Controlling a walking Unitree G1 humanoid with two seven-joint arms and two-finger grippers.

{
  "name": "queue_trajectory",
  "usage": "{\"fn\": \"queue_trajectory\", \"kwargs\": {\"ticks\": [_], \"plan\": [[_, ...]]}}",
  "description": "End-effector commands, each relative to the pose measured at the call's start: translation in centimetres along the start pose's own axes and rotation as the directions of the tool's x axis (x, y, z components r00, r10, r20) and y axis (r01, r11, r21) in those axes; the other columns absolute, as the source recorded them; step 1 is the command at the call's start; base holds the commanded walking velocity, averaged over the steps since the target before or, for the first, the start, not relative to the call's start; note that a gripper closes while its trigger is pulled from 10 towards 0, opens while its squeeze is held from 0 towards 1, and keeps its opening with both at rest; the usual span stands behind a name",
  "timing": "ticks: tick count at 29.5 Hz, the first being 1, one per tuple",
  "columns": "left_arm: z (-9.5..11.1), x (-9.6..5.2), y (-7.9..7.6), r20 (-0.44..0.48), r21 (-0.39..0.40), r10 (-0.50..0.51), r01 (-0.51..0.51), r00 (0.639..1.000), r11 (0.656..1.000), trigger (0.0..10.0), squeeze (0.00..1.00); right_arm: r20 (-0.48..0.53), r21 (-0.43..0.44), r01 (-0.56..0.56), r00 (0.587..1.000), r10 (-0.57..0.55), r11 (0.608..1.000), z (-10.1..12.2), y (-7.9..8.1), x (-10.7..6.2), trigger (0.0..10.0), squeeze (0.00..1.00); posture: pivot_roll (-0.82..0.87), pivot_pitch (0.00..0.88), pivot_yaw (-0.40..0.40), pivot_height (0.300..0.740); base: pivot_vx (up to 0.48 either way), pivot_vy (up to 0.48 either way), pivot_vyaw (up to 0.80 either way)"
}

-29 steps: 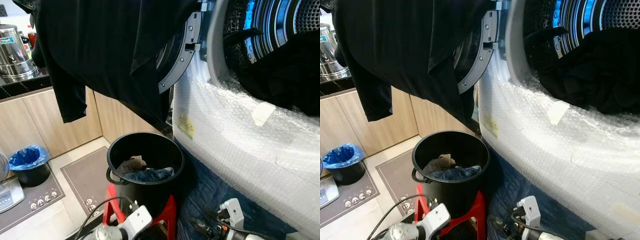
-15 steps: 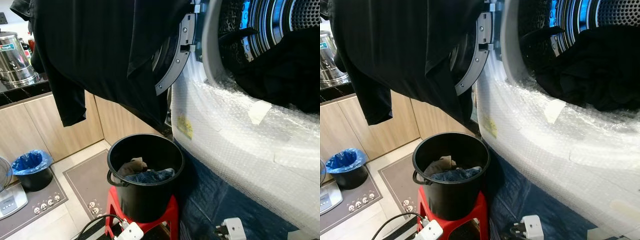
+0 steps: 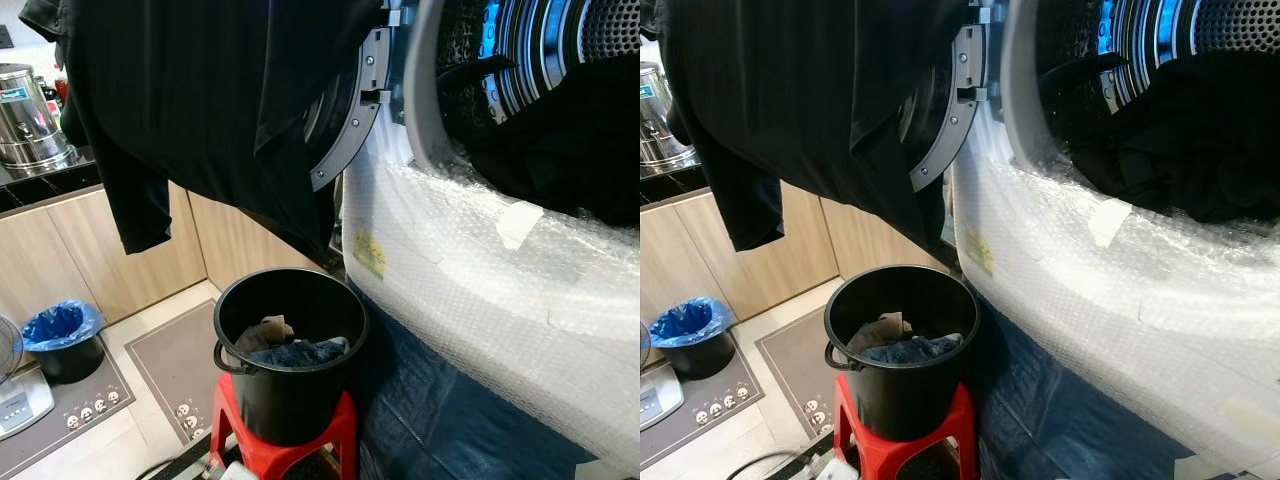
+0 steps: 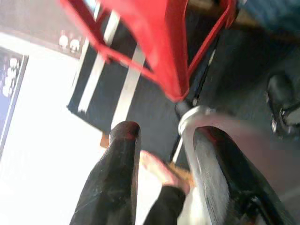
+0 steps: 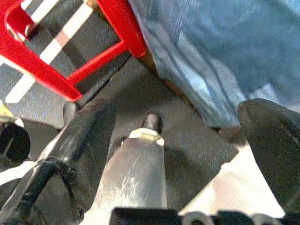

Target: Clothes washing

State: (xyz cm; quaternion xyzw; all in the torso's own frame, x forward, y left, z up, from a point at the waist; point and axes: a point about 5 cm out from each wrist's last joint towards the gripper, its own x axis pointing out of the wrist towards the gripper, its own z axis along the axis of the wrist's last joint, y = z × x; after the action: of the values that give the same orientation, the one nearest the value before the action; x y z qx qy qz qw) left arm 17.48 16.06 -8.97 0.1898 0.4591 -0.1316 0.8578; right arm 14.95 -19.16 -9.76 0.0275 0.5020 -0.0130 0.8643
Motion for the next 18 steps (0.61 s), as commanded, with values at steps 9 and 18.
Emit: {"fn": "queue_trajectory", "kwargs": {"ticks": [9,18], "plan": [[-1.4,-0.2,0.7,-0.071,-0.114,0.08,-0.087,0.994,0.99,10.0,0.0,0.022,-0.066,0.017,1.0,-0.016,0.998,1.6,0.8,0.4,10.0,0.0,0.01,0.0,-0.01,0.74,0.0,0.0,0.0],[0.1,0.1,0.0,-0.025,-0.052,0.054,-0.055,0.998,0.997,10.0,0.0,0.004,-0.101,0.051,0.999,-0.051,0.994,1.1,-0.3,0.2,10.0,0.0,0.02,0.0,-0.013,0.74,0.0,0.0,0.0]]}}
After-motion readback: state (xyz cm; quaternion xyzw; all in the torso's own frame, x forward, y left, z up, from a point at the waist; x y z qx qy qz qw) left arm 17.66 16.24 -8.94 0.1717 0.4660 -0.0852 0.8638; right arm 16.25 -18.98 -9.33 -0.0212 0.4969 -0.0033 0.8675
